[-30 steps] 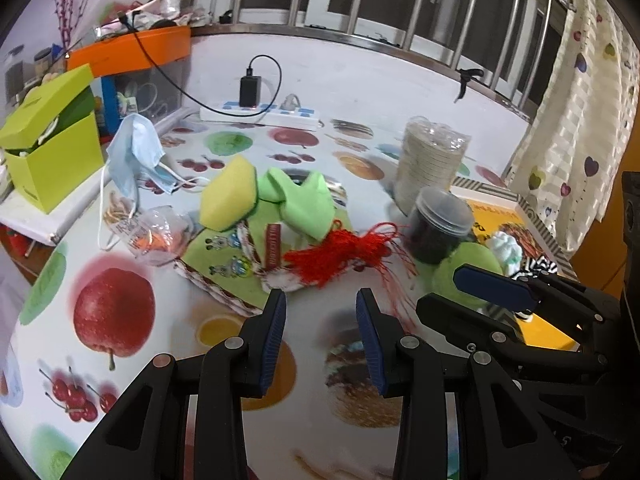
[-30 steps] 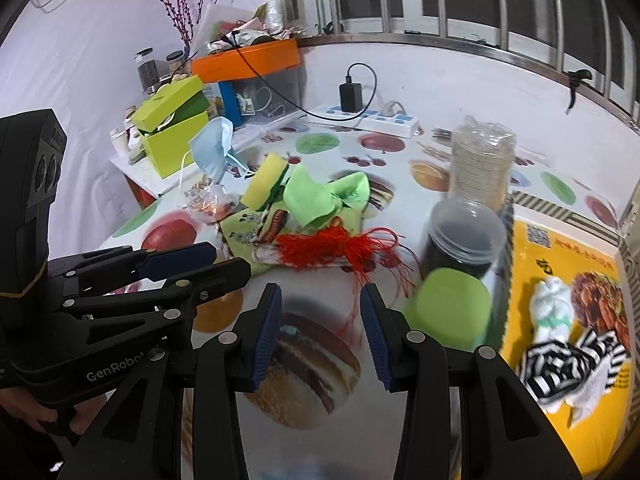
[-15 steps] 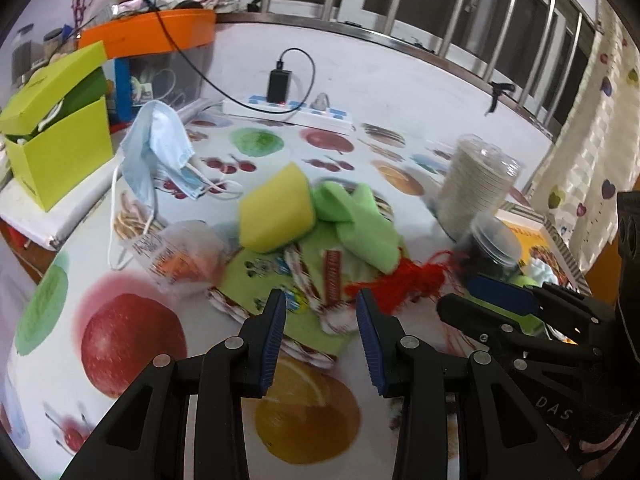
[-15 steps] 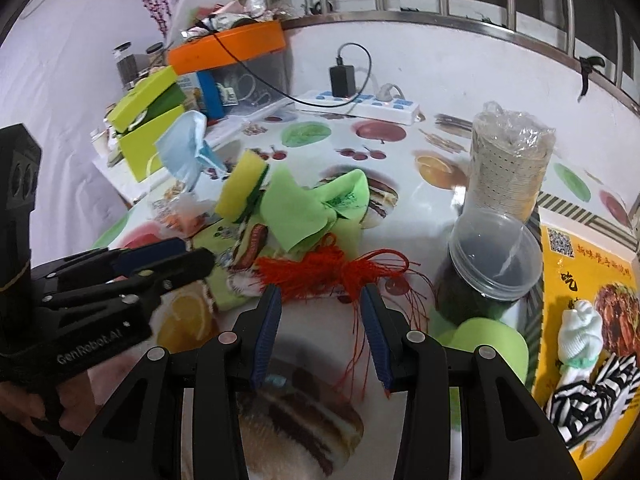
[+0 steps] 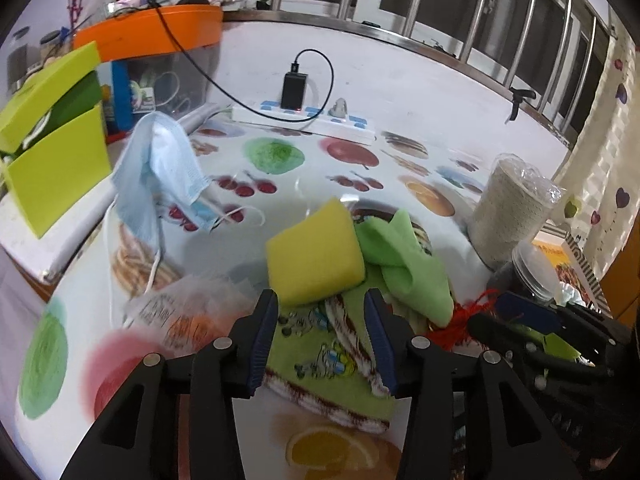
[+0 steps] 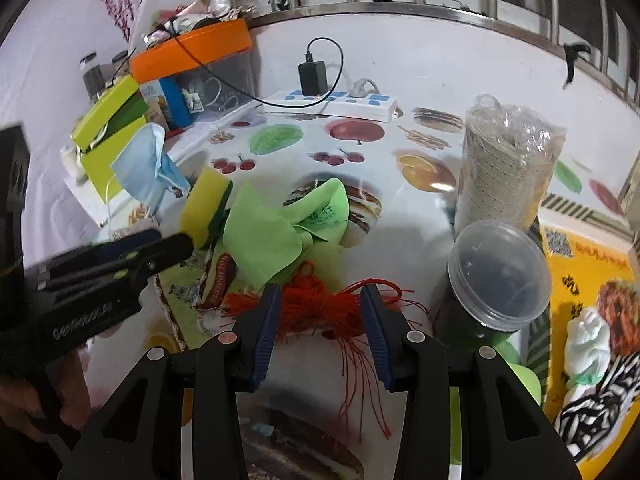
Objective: Organize soft objects
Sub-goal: 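Move both open tools toward the red tassel and yellow sponge, then grasp the red tassel knot with right tool while left tool grasps yellow sponge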
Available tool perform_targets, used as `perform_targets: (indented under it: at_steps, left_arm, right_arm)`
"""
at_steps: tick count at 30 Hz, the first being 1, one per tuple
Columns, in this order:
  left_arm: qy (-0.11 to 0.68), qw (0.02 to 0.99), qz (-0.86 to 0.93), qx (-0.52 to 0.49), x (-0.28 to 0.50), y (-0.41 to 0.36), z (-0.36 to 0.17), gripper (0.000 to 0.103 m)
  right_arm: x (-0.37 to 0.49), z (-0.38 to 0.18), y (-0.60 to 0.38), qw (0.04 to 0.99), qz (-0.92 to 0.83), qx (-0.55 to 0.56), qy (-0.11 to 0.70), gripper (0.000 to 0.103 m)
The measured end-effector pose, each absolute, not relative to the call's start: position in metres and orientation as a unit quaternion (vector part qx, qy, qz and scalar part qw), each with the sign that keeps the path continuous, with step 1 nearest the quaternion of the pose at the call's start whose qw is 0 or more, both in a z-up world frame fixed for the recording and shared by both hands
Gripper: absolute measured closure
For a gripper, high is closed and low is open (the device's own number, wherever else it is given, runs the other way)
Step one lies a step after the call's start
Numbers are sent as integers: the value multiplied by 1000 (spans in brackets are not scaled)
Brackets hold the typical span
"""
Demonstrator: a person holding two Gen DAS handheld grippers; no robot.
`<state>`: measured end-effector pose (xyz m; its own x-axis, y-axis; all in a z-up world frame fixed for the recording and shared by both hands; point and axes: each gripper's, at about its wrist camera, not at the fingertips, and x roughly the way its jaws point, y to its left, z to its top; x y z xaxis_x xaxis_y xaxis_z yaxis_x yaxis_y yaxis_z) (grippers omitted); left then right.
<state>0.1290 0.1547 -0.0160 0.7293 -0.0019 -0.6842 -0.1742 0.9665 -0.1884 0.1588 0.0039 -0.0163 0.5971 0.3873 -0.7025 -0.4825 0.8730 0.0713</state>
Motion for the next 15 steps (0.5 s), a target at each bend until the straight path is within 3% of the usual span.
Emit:
perform_targets:
  at_steps: [8,10,15]
  left_arm:
    - [367,924,38,-104,153,151,-19,55]
    - [363,924,38,-117,155,156,-20,66]
    - [356,925,37,-129,153,162,-21,74]
  right_arm:
    - [159,-18,13,887,250,-94,377,61]
    - [161,-19,14,887,244,-96,381,61]
    - [164,-21,14,885,237,-101,387,61]
